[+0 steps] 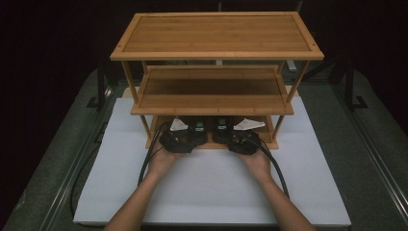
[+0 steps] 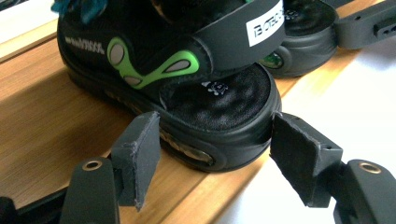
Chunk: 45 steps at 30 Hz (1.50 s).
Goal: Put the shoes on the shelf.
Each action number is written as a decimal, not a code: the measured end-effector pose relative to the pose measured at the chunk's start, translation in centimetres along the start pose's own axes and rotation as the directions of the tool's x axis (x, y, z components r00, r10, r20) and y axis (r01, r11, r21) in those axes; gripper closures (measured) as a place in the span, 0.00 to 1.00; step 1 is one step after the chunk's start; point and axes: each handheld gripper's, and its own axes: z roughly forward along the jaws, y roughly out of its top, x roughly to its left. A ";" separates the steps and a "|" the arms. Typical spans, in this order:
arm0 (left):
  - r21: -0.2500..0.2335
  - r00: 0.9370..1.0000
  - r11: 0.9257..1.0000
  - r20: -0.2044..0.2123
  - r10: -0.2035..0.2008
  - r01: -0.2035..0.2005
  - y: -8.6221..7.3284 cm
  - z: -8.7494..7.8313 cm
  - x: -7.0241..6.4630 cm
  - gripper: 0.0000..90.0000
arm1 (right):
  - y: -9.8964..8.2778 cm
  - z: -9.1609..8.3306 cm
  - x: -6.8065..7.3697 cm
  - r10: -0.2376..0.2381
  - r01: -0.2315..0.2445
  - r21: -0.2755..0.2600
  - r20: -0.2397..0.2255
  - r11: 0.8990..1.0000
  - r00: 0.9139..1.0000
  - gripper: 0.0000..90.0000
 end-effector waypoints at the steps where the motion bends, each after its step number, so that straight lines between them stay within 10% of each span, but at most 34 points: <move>1: -0.008 1.000 1.000 0.010 -0.018 0.018 -0.1 0.1 0.1 0.37 | -0.1 0.1 -0.1 0.007 -0.008 -0.007 -0.006 1.000 1.000 0.56; 11: 0.005 1.000 1.000 0.000 -0.013 0.013 0.1 0.0 0.1 0.37 | 0.2 0.3 0.0 0.003 -0.003 -0.001 0.005 1.000 1.000 0.52; 23: 0.006 0.999 1.000 0.041 0.003 -0.004 -0.8 -3.4 -0.8 0.28 | -1.2 -3.5 -0.4 0.023 -0.022 0.034 -0.037 0.999 0.999 0.38; 45: 0.035 1.000 0.999 0.012 0.017 -0.017 -7.0 -10.8 -1.2 0.15 | -6.0 -11.1 -2.2 0.043 -0.043 0.042 -0.011 0.998 0.999 0.20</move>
